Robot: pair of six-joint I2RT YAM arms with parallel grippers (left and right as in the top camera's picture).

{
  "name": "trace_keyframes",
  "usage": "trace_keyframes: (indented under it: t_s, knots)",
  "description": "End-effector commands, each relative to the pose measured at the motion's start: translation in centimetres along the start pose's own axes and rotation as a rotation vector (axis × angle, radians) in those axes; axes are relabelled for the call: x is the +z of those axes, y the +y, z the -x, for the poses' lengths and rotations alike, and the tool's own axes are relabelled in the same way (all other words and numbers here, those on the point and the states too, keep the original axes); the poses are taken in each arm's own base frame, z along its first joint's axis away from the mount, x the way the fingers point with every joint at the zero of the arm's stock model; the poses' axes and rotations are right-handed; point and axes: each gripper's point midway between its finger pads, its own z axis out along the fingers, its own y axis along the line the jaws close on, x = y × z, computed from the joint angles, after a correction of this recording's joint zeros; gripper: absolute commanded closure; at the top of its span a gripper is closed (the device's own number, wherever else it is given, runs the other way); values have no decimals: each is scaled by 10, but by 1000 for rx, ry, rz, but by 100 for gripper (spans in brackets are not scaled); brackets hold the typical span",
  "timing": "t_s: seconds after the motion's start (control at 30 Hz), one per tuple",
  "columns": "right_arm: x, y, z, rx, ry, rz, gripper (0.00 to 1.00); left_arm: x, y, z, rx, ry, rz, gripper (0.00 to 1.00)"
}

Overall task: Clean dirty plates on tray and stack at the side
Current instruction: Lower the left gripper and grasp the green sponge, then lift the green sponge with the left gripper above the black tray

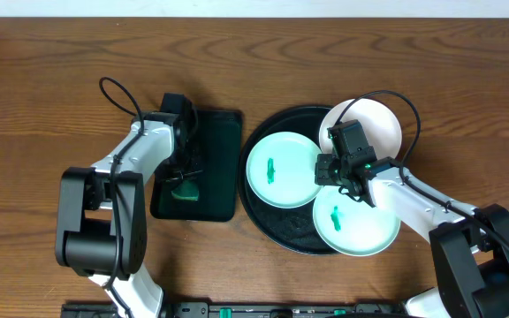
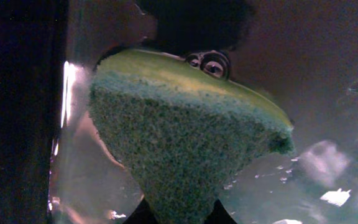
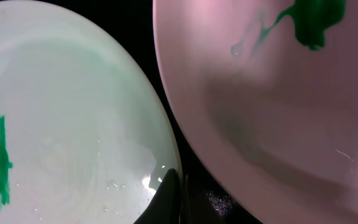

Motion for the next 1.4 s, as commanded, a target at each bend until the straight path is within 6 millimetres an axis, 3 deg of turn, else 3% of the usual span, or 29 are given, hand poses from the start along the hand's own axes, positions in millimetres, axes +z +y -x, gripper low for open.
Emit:
trace_keyframes:
  t_s: [0.0,0.33,0.5,1.37]
  knots:
    - [-2,-1,2,-3,-14,-12,99,-19,1,2,2,-54,-19,93]
    - [-2,-1,2,-3,-14,-12,99,-105,-6,16,8,-318,-123,93]
    - [-2,-1,2,-3,-14,-12,99,-129,-21,9,134,-365,-216,93]
    - [-2,-1,2,-3,-14,-12,99,-132,-23,9,137,-371,-227,93]
